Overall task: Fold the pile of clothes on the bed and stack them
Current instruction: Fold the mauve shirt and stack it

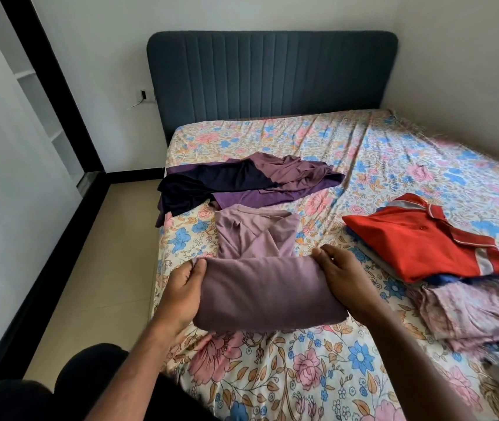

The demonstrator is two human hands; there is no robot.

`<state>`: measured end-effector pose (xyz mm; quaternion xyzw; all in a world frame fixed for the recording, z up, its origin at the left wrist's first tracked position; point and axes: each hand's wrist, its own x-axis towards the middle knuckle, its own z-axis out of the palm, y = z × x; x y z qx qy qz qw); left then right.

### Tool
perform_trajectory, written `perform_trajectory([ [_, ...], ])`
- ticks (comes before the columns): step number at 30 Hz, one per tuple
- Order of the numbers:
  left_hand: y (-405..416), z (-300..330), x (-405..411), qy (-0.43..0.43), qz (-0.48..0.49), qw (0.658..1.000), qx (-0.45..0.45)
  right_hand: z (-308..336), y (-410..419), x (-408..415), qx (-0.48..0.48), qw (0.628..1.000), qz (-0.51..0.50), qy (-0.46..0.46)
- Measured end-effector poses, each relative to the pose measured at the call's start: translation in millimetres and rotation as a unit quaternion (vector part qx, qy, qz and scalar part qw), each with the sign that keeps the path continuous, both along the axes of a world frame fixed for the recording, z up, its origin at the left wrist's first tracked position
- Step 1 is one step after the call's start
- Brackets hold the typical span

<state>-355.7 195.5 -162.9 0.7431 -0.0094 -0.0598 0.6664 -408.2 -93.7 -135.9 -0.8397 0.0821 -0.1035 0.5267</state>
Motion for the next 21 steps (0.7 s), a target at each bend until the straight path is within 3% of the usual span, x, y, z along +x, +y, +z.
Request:
perform_trajectory([
  [5,-29,0,35,-0.094,0.122,0.983,0.098,-17,4,41,-0.01,0.987,-0.154,-0.041],
  [9,-57,-6,68,-0.123,0.212,0.955,0.167,-34,12,78,-0.039,0.973,-0.221,-0.059],
  [16,-75,-18,153,-0.204,0.191,0.92,0.275,-37,-28,171,-0.186,0.974,-0.125,0.042],
  [21,-92,-20,217,-0.213,0.168,0.905,0.327,-41,-44,235,-0.075,0.977,-0.155,0.125],
])
